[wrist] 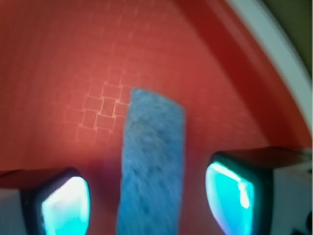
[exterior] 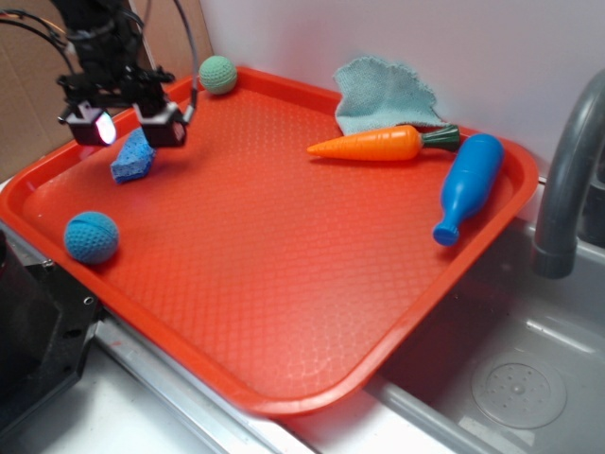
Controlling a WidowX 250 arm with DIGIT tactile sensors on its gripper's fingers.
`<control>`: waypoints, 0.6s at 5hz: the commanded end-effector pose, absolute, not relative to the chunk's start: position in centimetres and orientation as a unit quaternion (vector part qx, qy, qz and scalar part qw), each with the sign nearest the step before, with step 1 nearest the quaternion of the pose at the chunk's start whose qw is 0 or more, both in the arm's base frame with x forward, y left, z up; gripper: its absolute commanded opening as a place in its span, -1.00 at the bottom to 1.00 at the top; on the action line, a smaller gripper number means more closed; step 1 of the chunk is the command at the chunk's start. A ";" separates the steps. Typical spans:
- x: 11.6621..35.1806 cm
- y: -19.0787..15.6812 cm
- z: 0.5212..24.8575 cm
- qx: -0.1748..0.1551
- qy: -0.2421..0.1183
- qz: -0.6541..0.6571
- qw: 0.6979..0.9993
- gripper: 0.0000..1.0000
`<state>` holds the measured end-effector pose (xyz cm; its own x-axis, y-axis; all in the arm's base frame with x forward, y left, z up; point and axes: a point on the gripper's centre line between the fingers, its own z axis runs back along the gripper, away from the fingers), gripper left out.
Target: Grab the blue sponge.
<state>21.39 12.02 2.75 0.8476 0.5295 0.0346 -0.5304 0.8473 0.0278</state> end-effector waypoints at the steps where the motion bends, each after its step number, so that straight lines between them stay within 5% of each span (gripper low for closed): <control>1: 24.3 13.0 2.2 0.061 -0.008 0.243 0.968 1.00; 2: 24.5 13.2 1.8 0.065 0.000 0.249 0.966 -1.00; 3: 24.3 13.3 1.1 0.072 0.012 0.248 0.966 -1.00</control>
<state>25.24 12.52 1.47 0.8790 0.4759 0.0292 -0.4753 0.8696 0.1339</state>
